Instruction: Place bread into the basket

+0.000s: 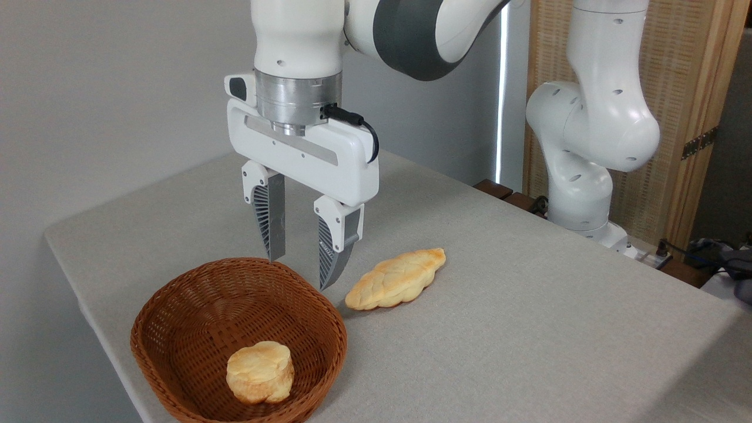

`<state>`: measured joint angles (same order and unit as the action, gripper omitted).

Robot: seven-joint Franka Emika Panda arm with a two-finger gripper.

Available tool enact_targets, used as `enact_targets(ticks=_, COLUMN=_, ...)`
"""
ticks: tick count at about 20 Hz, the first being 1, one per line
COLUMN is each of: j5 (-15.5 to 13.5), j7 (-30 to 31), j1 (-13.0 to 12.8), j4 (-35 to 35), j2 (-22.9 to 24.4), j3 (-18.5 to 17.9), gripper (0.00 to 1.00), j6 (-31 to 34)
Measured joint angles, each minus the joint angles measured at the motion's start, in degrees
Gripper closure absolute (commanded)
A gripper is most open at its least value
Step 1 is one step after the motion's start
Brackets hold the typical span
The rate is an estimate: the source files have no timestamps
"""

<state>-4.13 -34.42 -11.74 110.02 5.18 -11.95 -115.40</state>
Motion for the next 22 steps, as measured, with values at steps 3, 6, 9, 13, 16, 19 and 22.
enact_targets(ticks=3, j5=0.00, j7=0.00, j1=0.08, j4=-0.41, j2=0.01, j3=-0.22, gripper=0.00, j6=0.00)
enact_targets(ticks=6, j5=0.00, j7=-0.03, j1=0.11, j4=-0.41, j2=0.01, j3=-0.77, gripper=0.00, j6=0.00)
enact_targets(ticks=9, j5=0.00, j7=-0.03, j1=0.11, j4=-0.41, j2=0.01, j3=-0.87, gripper=0.00, j6=0.02)
enact_targets(ticks=13, j5=0.00, j7=-0.03, j1=0.11, j4=-0.41, j2=0.01, j3=-0.87, gripper=0.00, j6=0.03)
enact_targets(ticks=16, j5=0.00, j7=-0.03, j1=0.11, j4=-0.41, j2=0.01, j3=-0.87, gripper=0.00, j6=0.03)
enact_targets(ticks=19, j5=0.00, j7=-0.03, j1=0.11, j4=-0.41, j2=0.01, j3=-0.87, gripper=0.00, j6=0.05)
enact_targets(ticks=22, j5=0.00, j7=-0.03, j1=0.10, j4=-0.41, j2=0.01, j3=-0.87, gripper=0.00, j6=0.23)
